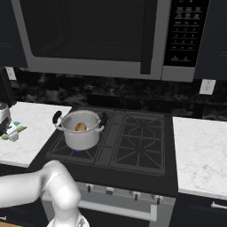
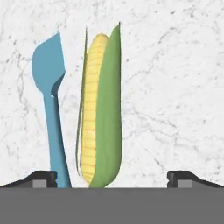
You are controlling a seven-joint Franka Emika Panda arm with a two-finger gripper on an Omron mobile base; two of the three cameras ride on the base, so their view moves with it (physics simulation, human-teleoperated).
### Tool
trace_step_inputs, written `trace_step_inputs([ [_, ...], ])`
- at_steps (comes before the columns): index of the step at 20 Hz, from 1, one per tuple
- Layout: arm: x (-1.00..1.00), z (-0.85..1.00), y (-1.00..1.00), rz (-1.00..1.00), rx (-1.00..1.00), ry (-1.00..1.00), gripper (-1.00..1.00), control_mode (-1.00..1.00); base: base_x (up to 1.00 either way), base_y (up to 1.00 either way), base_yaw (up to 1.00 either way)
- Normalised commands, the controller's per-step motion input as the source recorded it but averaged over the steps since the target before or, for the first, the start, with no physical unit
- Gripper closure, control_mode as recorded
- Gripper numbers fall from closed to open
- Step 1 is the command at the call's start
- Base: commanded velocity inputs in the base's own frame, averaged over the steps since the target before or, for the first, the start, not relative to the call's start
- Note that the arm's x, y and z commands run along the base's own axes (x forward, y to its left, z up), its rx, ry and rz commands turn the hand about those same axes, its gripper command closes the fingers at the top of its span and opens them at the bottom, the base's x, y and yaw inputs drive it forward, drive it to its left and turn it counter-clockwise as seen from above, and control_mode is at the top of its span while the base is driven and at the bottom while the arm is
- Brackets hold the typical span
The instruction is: Put the corn and onion in the pot. Retrieve the spatula and lightly stir the vegetables in the pot.
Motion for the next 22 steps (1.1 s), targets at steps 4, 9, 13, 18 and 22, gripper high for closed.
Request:
trace_step_inputs([
  [4,0.50,-0.33,0.01,-0.10,0.00,0.15,-1.00,-1.00,0.00,0.00,0.00],
  [9,0.38,-0.27,0.18,-0.09,0.00,0.04,-1.00,-1.00,0.00,0.00,0.00],
  [13,0.11,-0.34,0.34,-0.05,-0.01,0.01,-1.00,-1.00,0.00,0.00,0.00],
  [18,-0.05,-0.43,0.13,-0.02,-0.01,0.02,1.00,-1.00,0.00,0.00,0.00],
  [22,-0.38,-0.44,-0.06,0.00,0.00,0.03,1.00,-1.00,0.00,0.00,0.00],
])
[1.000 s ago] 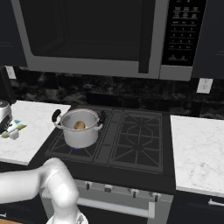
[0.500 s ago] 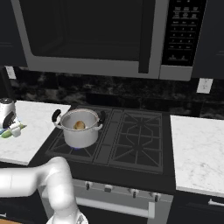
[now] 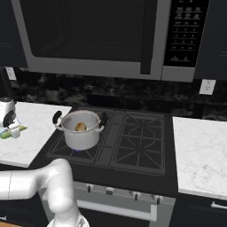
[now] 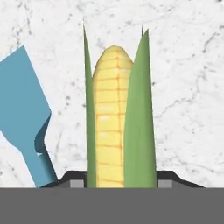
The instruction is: Put the corn and onion in the pot. Retrieve the spatula and lightly stir the vegetables in the pot.
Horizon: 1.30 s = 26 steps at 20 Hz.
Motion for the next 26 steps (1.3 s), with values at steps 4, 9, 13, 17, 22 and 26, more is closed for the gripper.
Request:
trace_step_inputs([
  [4,-0.93,-0.03,-0.51,0.00,0.01,-0.05,1.00,-1.00,0.00,0.00,0.00],
  [9,-1.00,0.39,-0.87,0.00,0.00,-0.25,1.00,-1.00,0.00,0.00,0.00],
  [13,-0.78,0.95,-0.93,0.04,0.05,-0.19,1.00,-1.00,0.00,0.00,0.00],
  [17,-0.54,1.00,-0.89,0.03,0.28,-0.02,1.00,-1.00,0.00,0.00,0.00],
  [22,-0.58,1.00,-0.91,0.00,0.47,0.00,1.00,-1.00,0.00,0.00,0.00],
  [26,-0.24,1.00,-0.99,-0.03,0.56,0.09,1.00,-1.00,0.00,0.00,0.00],
])
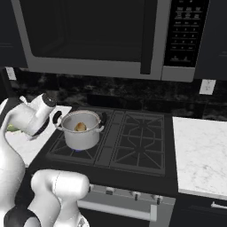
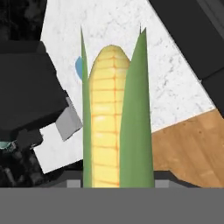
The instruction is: Put the corn and onion in the pot. Retrieve the spatula and lightly stir the vegetables in the pot.
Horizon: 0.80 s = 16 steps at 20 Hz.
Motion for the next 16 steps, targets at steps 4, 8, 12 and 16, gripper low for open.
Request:
trace_step_inputs([
  [4,0.00,1.00,-1.00,-0.12,0.57,0.25,1.00,-1.00,0.00,0.00,0.00],
  [8,0.10,0.94,-0.96,-0.18,0.47,0.36,1.00,-1.00,0.00,0.00,0.00],
  [12,0.31,0.68,-0.94,-0.20,0.36,0.42,1.00,-1.00,0.00,0.00,0.00],
  [16,0.51,0.00,-0.90,-0.07,0.32,0.32,1.00,-1.00,0.00,0.00,0.00],
])
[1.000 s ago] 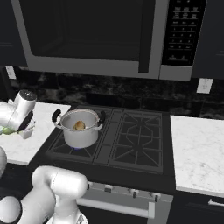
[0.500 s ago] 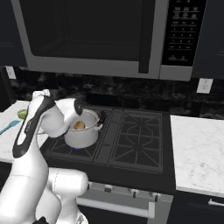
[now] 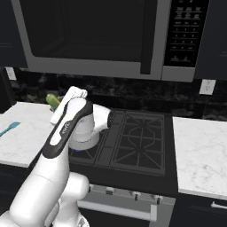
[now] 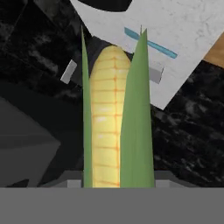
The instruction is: Put the corn and onion in the pot. Retrieve the spatula and lightly stir the vegetables in the pot.
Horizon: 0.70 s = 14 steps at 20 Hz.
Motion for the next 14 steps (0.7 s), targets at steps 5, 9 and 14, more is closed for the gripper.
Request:
trace_step_inputs([
  [5,0.85,-0.57,-0.27,0.00,0.23,0.25,1.00,-1.00,0.00,0.00,0.00],
  [9,0.80,-0.53,0.00,0.00,0.01,0.28,1.00,-1.00,0.00,0.00,0.00],
  [14,0.38,-0.27,-0.13,0.00,0.00,0.15,1.00,-1.00,0.00,0.00,0.00],
])
